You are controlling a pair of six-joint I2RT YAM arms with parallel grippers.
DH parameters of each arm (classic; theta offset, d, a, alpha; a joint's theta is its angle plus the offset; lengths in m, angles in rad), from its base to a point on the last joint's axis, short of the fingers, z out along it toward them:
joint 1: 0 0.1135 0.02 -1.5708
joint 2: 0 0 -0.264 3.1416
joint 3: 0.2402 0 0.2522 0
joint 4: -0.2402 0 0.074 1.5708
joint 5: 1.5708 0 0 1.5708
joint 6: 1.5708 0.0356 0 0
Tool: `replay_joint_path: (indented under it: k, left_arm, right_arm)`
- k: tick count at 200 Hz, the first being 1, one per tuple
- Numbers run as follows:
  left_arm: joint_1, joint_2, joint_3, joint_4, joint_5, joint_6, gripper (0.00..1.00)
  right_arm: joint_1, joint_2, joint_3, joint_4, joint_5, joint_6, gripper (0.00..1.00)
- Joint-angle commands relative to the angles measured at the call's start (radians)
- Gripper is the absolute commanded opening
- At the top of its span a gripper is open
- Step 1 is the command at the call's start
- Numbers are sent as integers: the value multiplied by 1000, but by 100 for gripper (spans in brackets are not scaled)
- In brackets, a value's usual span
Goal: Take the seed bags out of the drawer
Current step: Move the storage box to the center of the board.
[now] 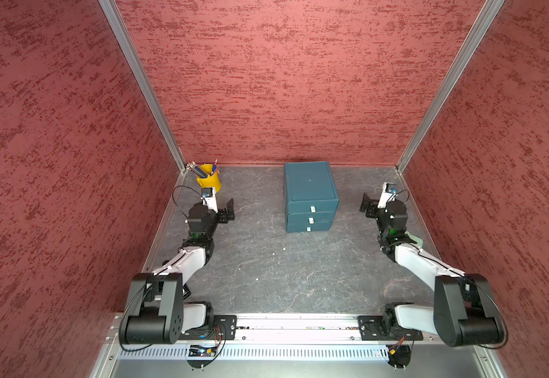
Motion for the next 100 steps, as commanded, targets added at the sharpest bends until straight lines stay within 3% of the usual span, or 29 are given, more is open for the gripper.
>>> replay_joint_path:
  k: [1,43,100]
  left_arm:
    - [-18,-38,110,-335,33,-50,100]
    - [-108,-12,341,-694,90,-107,100]
    - [-151,-20,430,-802,250,-304,100]
  right_arm:
    - [5,-5,87,-318,-68,93,99]
    - [5,63,349,-569,-333,198,99]
    - [5,255,679,-744,-660,309,99]
